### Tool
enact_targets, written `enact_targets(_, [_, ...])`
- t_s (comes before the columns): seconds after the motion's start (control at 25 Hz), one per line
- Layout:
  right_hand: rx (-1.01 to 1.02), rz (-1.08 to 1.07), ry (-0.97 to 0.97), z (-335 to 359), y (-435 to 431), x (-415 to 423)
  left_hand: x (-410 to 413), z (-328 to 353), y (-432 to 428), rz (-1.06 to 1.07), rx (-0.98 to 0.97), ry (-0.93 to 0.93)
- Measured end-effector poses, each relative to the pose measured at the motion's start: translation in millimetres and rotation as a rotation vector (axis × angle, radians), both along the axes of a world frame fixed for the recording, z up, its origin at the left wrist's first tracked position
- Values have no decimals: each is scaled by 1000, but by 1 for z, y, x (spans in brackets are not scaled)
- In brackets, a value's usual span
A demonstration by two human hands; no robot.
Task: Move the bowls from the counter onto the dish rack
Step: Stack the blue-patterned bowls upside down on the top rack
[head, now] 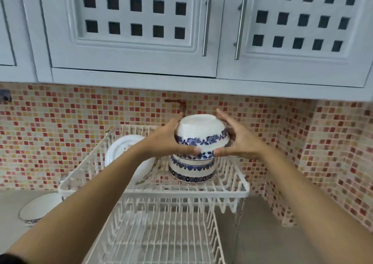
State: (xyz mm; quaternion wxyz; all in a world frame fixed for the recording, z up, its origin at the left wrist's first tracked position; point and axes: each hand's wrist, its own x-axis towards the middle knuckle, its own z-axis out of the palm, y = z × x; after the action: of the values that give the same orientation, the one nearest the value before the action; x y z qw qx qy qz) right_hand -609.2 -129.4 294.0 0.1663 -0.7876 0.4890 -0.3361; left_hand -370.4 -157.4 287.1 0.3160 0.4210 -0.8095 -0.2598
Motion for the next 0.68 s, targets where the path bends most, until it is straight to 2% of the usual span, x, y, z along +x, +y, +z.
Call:
enact_targets(0.16, [78,-4,149,-12,-28,-4,-10,2,-11,-5,112,-135])
enact_targets(0.48, [50,26,390,-23,-55,0,-27,-8,-35,109,101,-553])
enact_targets(0.68, [75,-40,526,-28,-66,2,-34,-15,-38,121,141,-653])
